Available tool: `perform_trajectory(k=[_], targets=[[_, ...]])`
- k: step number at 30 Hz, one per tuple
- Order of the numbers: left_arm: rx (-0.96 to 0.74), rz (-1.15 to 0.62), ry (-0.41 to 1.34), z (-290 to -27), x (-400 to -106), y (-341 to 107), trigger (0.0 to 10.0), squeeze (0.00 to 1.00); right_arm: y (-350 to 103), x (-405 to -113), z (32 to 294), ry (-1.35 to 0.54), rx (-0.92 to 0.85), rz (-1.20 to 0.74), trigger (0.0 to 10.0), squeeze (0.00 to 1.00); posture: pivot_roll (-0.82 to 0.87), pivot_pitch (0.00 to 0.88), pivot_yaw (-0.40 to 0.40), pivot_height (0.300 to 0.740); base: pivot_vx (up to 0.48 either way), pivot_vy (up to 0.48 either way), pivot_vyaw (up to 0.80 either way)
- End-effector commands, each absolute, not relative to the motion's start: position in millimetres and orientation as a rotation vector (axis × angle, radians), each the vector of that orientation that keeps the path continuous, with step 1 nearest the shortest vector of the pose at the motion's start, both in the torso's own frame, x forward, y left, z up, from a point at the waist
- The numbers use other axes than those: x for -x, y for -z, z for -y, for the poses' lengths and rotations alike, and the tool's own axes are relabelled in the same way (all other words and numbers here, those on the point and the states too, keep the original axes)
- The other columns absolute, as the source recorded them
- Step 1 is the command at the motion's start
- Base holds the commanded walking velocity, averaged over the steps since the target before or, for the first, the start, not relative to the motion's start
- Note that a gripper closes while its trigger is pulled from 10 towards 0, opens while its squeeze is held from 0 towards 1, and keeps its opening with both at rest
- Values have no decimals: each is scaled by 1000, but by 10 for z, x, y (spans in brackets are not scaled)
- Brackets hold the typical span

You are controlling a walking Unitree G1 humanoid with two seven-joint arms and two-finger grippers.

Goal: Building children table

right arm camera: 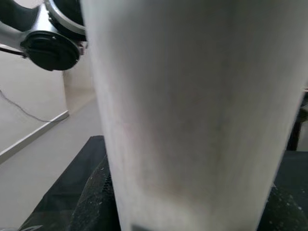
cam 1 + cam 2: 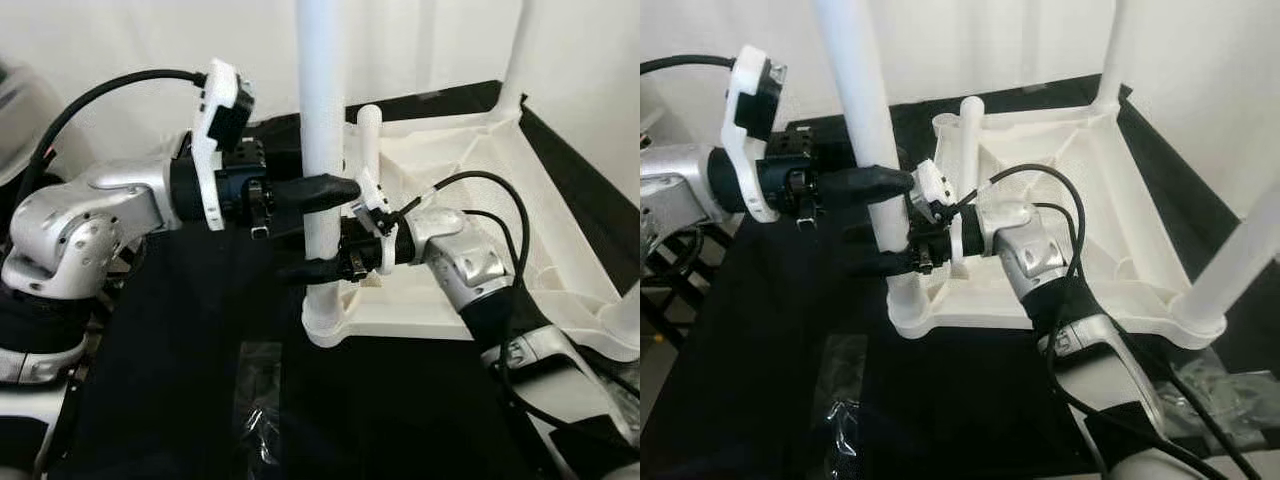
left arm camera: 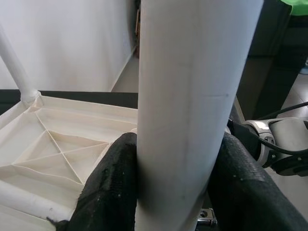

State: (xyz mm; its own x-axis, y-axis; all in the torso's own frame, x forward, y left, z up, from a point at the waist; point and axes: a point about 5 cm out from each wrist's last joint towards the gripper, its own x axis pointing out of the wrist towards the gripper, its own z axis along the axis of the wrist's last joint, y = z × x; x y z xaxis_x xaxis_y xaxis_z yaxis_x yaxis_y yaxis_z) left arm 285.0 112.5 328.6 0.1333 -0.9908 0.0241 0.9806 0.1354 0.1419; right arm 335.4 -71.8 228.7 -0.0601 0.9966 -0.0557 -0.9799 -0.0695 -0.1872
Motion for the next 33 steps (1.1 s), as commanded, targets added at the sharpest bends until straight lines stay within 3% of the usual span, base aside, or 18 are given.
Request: perform_trajectory(k=[1,7,8,9,11,12,13,14,15,20,21,27,33], targets=[[-90,70,1624,-912,-2724,-3190,0,0,-2193,-3366,621,-1558,194,72,0,0,2,93,162,740,0,0,0],[-68,82,1618,-918,-2727,-3174,392,0,-2094,-3341,621,-1486,204,48,0,0,-8,92,163,740,0,0,0],[-59,88,1607,-933,-2730,-3166,1059,0,-2072,-3346,628,-1455,207,37,0,0,-9,91,162,740,0,0,0],[-55,97,1589,-949,-2737,-3160,4510,0,-2058,-3355,634,-1430,208,26,0,0,-11,88,160,740,0,0,0],[-58,101,1582,-958,-2754,-3158,4510,0,-2052,-3372,639,-1420,207,20,0,0,-13,86,159,740,0,0,0],[-56,105,1558,-971,-2786,-3156,10000,0,-2049,-3396,642,-1406,213,12,0,0,-14,85,158,740,0,0,0],[-56,105,1558,-971,-2786,-3156,10000,0,-2049,-3396,642,-1406,213,12,0,0,-14,85,158,740,0,0,0],[-50,106,1537,-979,-2818,-3158,10000,690,-2051,-3421,645,-1395,219,4,0,0,-15,80,153,740,0,0,0],[-50,110,1518,-989,-2849,-3169,10000,1000,-2059,-3450,644,-1382,218,-7,0,0,-16,78,151,740,0,0,0],[-48,139,1458,-1003,-2950,-3236,10000,1000,-2061,-3529,633,-1319,214,-58,0,0,-16,76,148,740,0,0,0],[-44,146,1442,-1002,-2972,-3255,10000,0,-2054,-3547,629,-1290,212,-80,0,0,-16,76,148,740,0,0,0],[-25,161,1397,-1006,-3027,-3298,10000,0,-2029,-3611,619,-1178,164,-154,0,0,-17,76,148,740,0,0,0],[-25,145,1313,-1047,-3110,-3292,10000,0,-1806,-3495,576,-954,-13,-241,0,0,-15,85,142,740,0,0,0]])
